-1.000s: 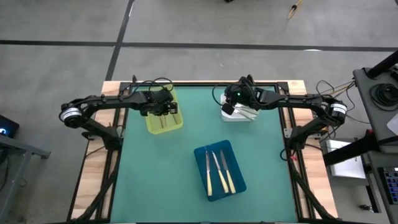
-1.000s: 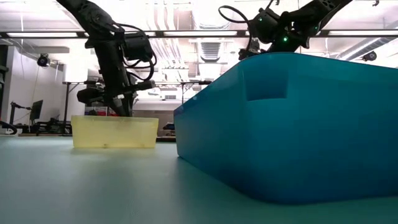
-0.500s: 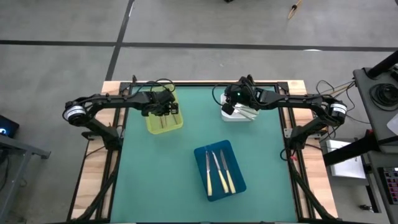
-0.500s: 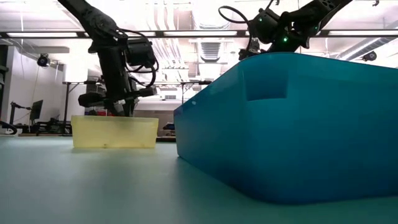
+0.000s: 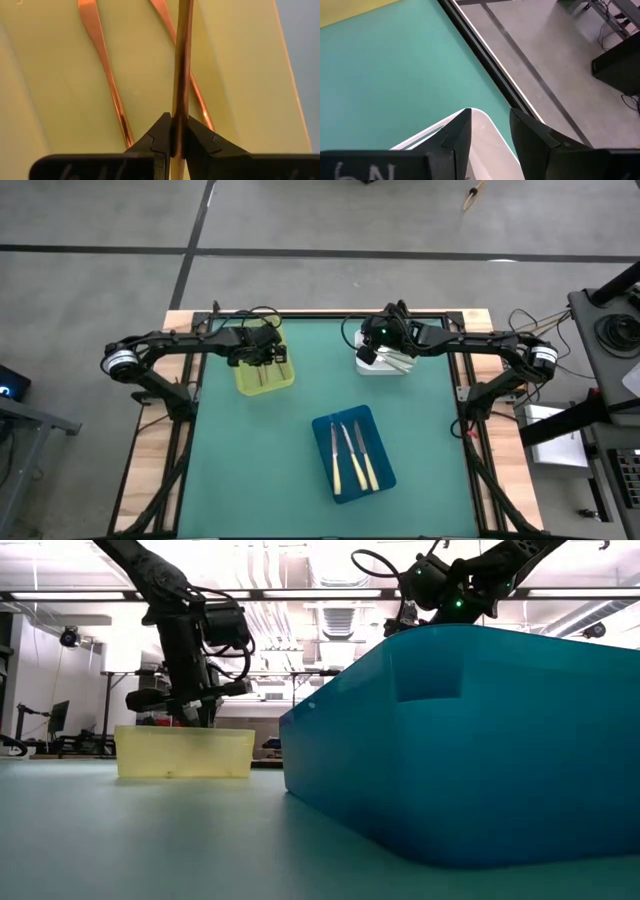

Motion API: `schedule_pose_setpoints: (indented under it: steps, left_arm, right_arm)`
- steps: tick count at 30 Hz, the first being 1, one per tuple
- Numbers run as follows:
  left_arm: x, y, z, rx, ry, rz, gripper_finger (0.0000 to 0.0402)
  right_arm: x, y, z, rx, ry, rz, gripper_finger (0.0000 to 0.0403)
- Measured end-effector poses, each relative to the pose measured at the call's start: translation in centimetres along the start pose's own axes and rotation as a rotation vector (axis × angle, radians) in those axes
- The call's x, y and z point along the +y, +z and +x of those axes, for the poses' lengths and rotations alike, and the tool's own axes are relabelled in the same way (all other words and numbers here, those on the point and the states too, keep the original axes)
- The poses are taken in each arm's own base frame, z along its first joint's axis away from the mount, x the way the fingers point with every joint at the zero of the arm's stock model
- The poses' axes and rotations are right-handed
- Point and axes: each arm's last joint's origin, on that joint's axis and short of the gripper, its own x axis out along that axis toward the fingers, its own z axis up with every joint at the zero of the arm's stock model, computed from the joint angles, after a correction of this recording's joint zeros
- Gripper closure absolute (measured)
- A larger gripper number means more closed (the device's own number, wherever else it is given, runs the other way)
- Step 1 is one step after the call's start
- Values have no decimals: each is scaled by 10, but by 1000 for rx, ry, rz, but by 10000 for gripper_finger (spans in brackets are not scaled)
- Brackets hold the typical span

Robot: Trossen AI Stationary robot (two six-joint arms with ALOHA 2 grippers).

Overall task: Sort silverware by color (type)
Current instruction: Put the gold knife into the yellow bin, then return to Home Position

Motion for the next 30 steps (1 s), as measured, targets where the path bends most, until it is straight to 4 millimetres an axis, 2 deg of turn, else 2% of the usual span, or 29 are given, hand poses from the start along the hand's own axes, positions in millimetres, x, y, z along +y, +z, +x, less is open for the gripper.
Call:
schedule_pose_setpoints:
  steps: [20, 30]
  left_arm:
    - [0, 0, 0, -2, -3, 6, 377]
    - [0, 0, 0, -3, -3, 6, 308]
  right_arm:
    - [0, -1, 0, 6, 1, -2, 280]
    - [0, -1, 0, 7, 1, -2, 273]
